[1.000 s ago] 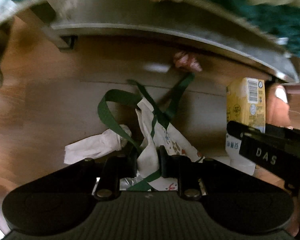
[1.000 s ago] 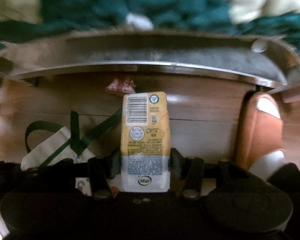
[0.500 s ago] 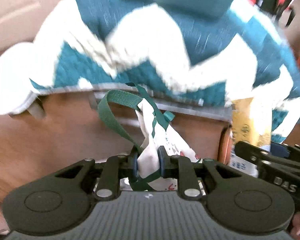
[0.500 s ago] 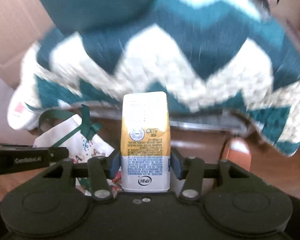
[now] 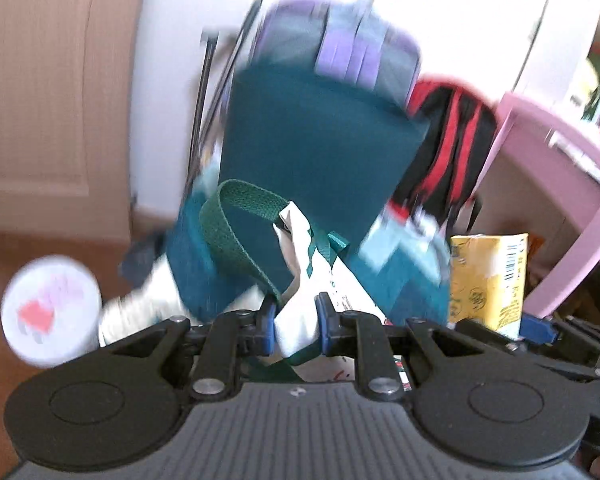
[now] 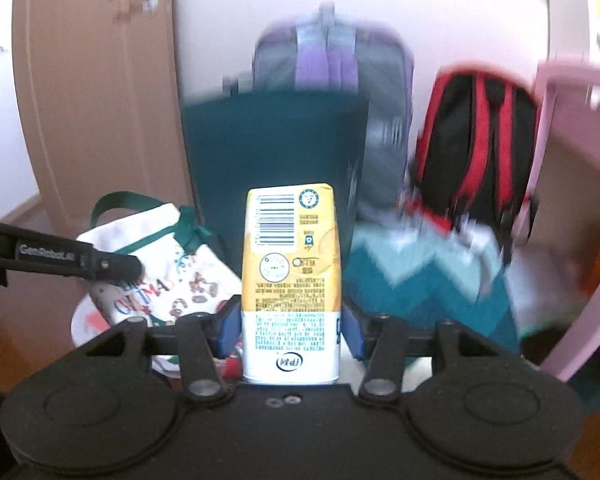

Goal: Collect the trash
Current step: 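Lift the tote bag and carton into the teal wastebasket and open both tools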

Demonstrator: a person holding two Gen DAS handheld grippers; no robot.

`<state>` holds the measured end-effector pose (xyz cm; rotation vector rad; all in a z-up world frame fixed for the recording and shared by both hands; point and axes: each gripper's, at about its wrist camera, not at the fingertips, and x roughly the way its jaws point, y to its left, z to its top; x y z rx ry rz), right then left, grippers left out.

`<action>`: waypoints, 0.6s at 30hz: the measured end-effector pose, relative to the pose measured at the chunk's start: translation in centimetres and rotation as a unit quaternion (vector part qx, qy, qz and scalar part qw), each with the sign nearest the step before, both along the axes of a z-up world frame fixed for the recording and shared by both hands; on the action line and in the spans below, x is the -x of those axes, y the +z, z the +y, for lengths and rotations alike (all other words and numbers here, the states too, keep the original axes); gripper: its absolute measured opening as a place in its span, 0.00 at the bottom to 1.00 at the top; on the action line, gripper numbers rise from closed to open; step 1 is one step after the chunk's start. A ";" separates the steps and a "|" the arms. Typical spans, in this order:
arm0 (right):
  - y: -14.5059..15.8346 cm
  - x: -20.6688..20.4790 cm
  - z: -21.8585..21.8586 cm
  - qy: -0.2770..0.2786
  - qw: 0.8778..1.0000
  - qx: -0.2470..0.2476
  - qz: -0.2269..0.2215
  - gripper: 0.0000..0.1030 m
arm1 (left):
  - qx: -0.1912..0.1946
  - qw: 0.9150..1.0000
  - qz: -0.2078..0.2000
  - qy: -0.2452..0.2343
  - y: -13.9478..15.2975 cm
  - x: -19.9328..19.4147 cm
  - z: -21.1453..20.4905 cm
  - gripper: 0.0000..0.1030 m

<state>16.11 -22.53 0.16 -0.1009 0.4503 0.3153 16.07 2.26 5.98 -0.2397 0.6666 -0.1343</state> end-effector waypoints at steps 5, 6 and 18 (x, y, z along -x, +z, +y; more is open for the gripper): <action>7.1 0.5 -0.1 -0.003 0.996 0.005 -0.093 0.48 | -0.010 0.996 -0.084 0.002 8.2 -0.1 0.5 0.19; 8.3 0.3 -0.3 -0.003 0.994 0.004 -0.106 0.48 | -0.014 0.995 -0.099 0.003 9.9 -0.2 0.5 0.19; 16.9 -6.2 1.4 -0.015 0.988 -0.036 -0.149 0.48 | -0.050 0.982 -0.183 0.019 20.2 -7.5 -0.6 0.19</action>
